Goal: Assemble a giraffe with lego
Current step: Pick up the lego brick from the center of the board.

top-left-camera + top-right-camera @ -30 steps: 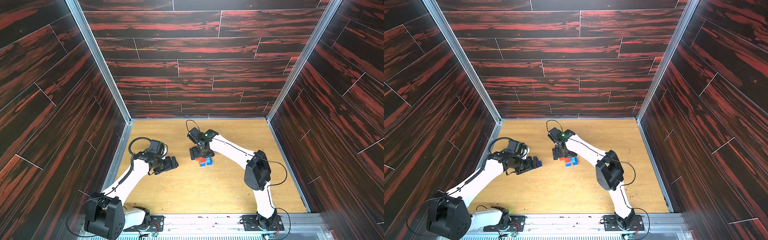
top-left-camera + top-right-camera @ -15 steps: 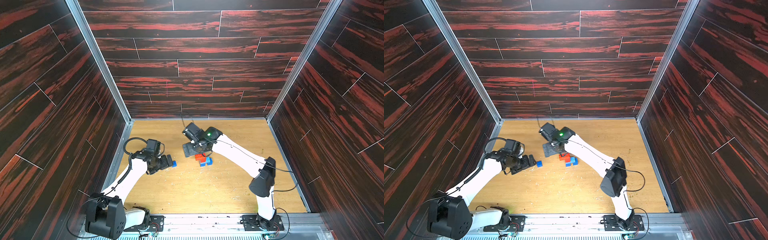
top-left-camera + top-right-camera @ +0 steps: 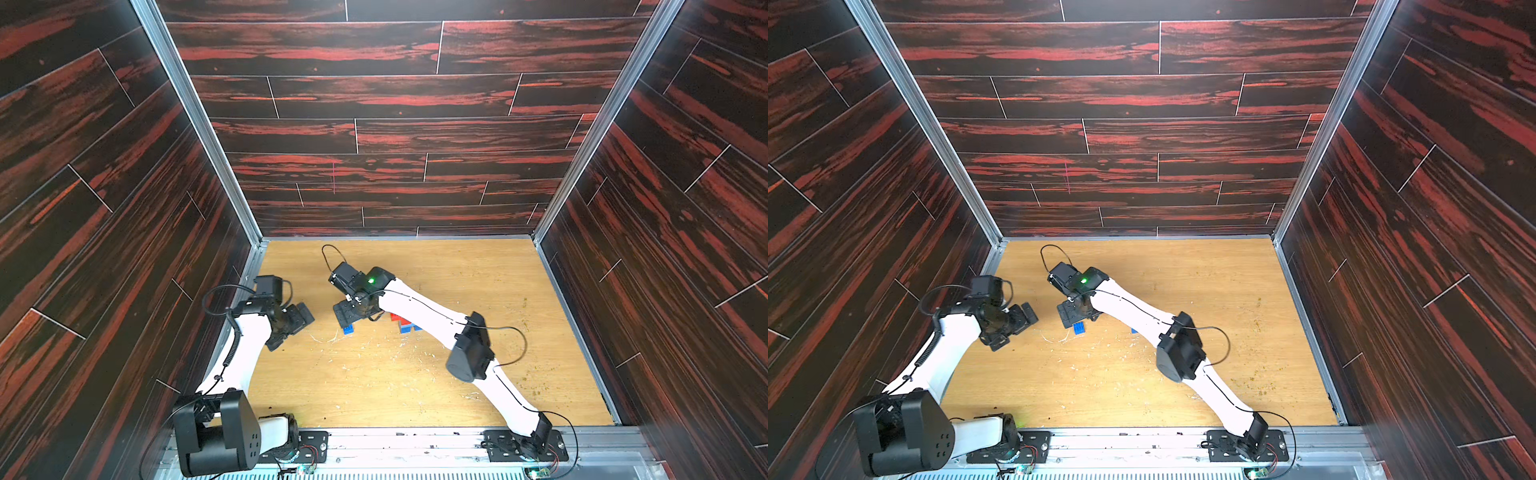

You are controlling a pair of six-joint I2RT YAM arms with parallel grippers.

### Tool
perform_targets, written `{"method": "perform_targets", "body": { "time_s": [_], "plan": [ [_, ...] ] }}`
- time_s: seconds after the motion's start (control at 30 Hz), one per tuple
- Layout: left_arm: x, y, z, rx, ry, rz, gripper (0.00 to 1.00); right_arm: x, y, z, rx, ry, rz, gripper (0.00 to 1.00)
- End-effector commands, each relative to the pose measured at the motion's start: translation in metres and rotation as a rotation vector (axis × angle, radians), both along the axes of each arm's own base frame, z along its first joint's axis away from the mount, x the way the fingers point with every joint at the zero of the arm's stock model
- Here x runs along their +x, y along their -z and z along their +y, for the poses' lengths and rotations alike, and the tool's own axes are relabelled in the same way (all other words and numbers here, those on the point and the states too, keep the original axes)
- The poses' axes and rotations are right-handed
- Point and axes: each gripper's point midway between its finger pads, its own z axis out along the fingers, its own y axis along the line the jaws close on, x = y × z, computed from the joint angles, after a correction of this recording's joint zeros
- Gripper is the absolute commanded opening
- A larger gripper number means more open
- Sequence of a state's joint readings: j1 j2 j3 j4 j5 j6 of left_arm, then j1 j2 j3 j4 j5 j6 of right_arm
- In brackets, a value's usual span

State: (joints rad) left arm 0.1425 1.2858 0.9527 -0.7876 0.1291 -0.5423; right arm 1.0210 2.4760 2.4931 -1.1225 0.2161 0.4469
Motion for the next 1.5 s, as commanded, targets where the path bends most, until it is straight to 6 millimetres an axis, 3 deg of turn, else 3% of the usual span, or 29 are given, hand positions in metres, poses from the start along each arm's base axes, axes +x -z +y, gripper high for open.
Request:
{"method": "perform_targets", "body": {
  "time_s": [0.0, 0.37, 0.53, 0.6, 0.73, 1.27, 1.47],
  "plan": [
    [-0.008, -0.005, 0.005, -0.005, -0.017, -0.009, 1.0, -0.004, 0.016, 0.009, 0.001, -0.029, 0.042, 0.92],
    [-0.01, 0.0, -0.008, -0.087, -0.002, -0.046, 1.0, 0.01, 0.06, 0.034, 0.038, -0.05, 0.022, 0.89],
    [-0.009, -0.001, -0.009, -0.094, 0.005, -0.055, 1.0, 0.017, 0.079, 0.035, 0.014, -0.035, -0.002, 0.84],
    [-0.008, -0.002, -0.011, -0.097, 0.008, -0.061, 0.99, 0.02, 0.085, 0.035, 0.005, -0.031, -0.012, 0.76],
    [-0.006, -0.002, -0.013, -0.114, 0.017, -0.064, 0.99, 0.024, 0.087, 0.033, -0.01, -0.024, -0.029, 0.6],
    [-0.004, -0.002, -0.016, -0.128, 0.029, -0.073, 0.98, 0.011, 0.083, 0.018, -0.073, -0.012, -0.014, 0.55],
    [-0.004, -0.001, -0.017, -0.13, 0.033, -0.074, 0.97, 0.01, 0.079, 0.016, -0.076, -0.018, -0.023, 0.49]
  ]
}}
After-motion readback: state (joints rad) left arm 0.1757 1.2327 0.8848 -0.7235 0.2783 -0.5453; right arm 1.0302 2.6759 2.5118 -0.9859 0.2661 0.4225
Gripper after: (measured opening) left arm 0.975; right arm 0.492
